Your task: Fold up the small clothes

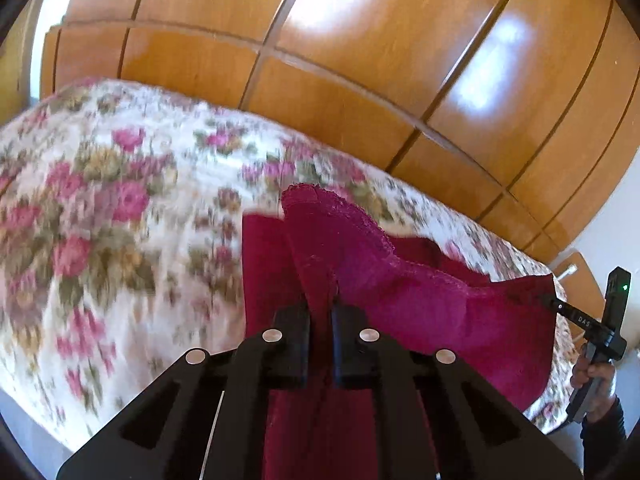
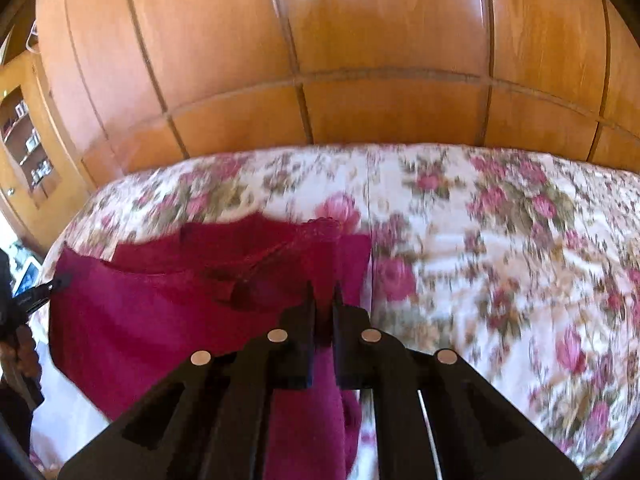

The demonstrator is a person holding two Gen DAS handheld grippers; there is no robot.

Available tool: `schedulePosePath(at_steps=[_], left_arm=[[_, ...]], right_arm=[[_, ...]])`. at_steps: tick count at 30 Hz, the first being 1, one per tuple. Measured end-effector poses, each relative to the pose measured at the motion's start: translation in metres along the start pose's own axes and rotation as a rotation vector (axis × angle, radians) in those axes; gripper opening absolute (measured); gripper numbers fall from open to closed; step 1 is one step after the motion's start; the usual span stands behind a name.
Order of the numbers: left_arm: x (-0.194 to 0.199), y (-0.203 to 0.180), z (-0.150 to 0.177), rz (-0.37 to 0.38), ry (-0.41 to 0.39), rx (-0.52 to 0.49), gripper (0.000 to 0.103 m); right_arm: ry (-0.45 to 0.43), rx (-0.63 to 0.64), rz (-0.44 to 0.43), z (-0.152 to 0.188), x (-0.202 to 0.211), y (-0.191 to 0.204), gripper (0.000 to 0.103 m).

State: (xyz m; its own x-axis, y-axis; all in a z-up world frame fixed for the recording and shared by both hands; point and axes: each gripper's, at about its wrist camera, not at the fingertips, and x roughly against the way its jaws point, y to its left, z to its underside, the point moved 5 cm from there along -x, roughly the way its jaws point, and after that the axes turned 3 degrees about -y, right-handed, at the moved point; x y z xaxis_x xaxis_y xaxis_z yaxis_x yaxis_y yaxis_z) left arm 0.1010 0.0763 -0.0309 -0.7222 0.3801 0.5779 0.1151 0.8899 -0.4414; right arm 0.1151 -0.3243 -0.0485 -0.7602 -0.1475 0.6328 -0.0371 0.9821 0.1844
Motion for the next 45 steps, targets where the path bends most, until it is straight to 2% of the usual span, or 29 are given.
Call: schedulePosePath(at_steps=[4, 8, 10, 13, 15, 17, 19, 22, 25, 29, 31, 32, 33, 34, 36, 38, 41, 42, 43, 45], left_arm=[[-0.028, 0.001, -0.033, -0.052, -0.022, -0.032, 0.007], [-0.073, 0.008, -0.056, -0.118, 0.009, -0.035, 0.007], [-0.095, 0.014, -0.056, -0.161, 0.042, -0.036, 0.007], [-0.132, 0.027, -0.041, -0.24, 0.132, -0.047, 0.007], [-0.146, 0.035, -0.029, -0.267, 0.182, -0.056, 0.007], [-0.142, 0.036, -0.029, -0.263, 0.171, -0.052, 0.007], [-0.134, 0.035, -0.031, -0.265, 0.168, -0.048, 0.011], [-0.109, 0.029, -0.029, -0.284, 0.127, -0.069, 0.011], [-0.074, 0.018, -0.018, -0.265, 0.076, -0.104, 0.011], [-0.046, 0.012, 0.009, -0.292, 0.067, -0.127, 0.011], [-0.03, 0.02, 0.026, -0.281, 0.074, -0.075, 0.011], [-0.025, 0.024, 0.033, -0.273, 0.078, -0.051, 0.013], [-0.017, 0.03, 0.042, -0.27, 0.08, -0.027, 0.03], [-0.012, 0.034, 0.048, -0.276, 0.074, -0.015, 0.037], [0.001, 0.045, 0.06, -0.268, 0.063, 0.018, 0.04], [0.008, 0.051, 0.069, -0.274, 0.072, 0.025, 0.04], [0.021, 0.049, 0.075, -0.267, 0.069, 0.008, 0.04], [0.024, 0.046, 0.077, -0.255, 0.069, 0.01, 0.04], [0.026, 0.044, 0.078, -0.241, 0.07, 0.013, 0.041], [0.026, 0.038, 0.081, -0.229, 0.074, 0.002, 0.045]], right_arm=[[0.024, -0.035, 0.038, -0.027, -0.046, -0.013, 0.006], [0.076, -0.071, 0.104, -0.037, -0.098, -0.028, 0.006], [0.12, -0.077, 0.137, -0.03, -0.125, -0.032, 0.006], [0.169, -0.062, 0.166, -0.014, -0.151, -0.036, 0.006], [0.159, -0.051, 0.16, -0.009, -0.153, -0.036, 0.008], [0.152, -0.052, 0.147, -0.009, -0.147, -0.037, 0.014], [0.138, -0.045, 0.138, -0.01, -0.134, -0.038, 0.038], [0.098, -0.037, 0.106, -0.007, -0.1, -0.035, 0.039], [0.07, -0.02, 0.053, 0.005, -0.064, -0.027, 0.039], [0.085, 0.013, -0.014, 0.041, -0.035, -0.003, 0.04], [0.107, 0.057, -0.012, 0.065, -0.027, 0.01, 0.04], [0.132, 0.074, -0.01, 0.08, -0.026, 0.014, 0.04], [0.157, 0.09, 0.006, 0.095, -0.028, 0.014, 0.04], [0.17, 0.106, 0.025, 0.106, -0.03, 0.012, 0.04], [0.158, 0.112, 0.025, 0.119, -0.031, 0.006, 0.04], [0.15, 0.098, 0.022, 0.119, -0.029, 0.006, 0.04], [0.165, 0.132, 0.065, 0.112, -0.026, 0.016, 0.042], [0.155, 0.149, 0.079, 0.108, -0.024, 0.021, 0.047], [0.133, 0.163, 0.081, 0.102, -0.02, 0.028, 0.057], [0.089, 0.166, 0.05, 0.089, -0.016, 0.041, 0.064]])
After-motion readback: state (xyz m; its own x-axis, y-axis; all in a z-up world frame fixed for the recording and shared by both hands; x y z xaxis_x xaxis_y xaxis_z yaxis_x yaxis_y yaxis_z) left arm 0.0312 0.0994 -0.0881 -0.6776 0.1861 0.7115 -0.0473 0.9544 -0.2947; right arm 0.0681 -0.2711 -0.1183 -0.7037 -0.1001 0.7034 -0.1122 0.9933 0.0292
